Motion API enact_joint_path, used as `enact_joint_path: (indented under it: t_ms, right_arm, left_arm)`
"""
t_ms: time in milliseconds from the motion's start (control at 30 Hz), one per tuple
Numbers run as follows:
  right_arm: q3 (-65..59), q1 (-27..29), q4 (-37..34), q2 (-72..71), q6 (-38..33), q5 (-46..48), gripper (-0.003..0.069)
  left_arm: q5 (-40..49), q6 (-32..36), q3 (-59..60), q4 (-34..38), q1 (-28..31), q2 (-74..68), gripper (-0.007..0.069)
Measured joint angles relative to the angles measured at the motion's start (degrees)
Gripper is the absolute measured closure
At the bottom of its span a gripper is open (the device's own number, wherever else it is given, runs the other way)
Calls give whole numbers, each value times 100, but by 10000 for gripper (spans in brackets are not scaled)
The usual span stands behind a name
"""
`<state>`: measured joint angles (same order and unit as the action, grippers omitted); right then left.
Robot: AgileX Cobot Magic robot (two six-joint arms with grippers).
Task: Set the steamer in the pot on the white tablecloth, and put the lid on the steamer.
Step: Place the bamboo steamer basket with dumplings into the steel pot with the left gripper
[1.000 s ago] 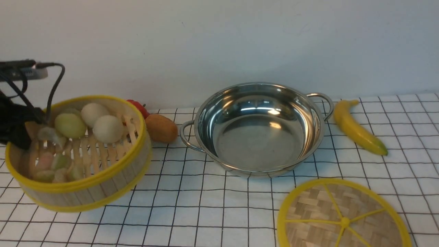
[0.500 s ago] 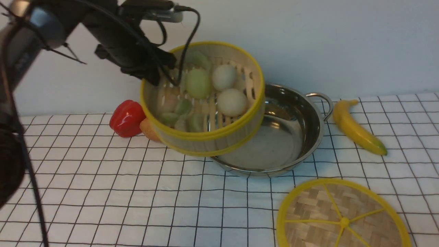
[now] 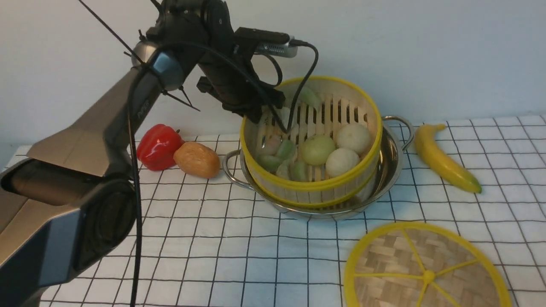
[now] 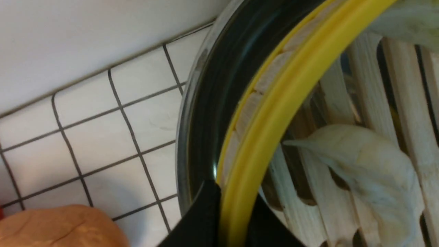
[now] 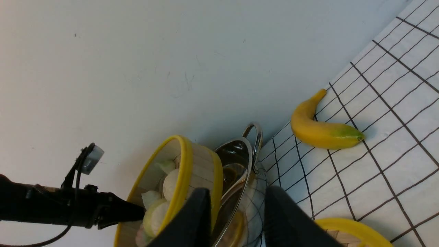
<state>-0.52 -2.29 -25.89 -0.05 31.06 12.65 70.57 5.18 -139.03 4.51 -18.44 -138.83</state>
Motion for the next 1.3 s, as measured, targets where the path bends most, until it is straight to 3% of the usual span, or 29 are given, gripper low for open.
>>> enact_joint_path:
  t_ms: [1000,1133,1167,1200,1300]
  right_arm:
    - [0,0,-21,0,-103,62,417]
    - [0,0,-24,0,-103,62,417]
    - [0,0,-49,0,-103,62,417]
    - [0,0,-48,0,-103,62,417]
    - [0,0,-74,0,-103,62,417]
  left_arm:
    - [-376,-48,-18,130,-93,-596,583]
    - [-382,-66,-18,135,-93,-596,517]
    - [-377,-66,-18,119,-93,-596,441]
    - [-377,-66,-18,119,-93,-596,441]
    - [-377,-66,-18,199,-93,-584,318]
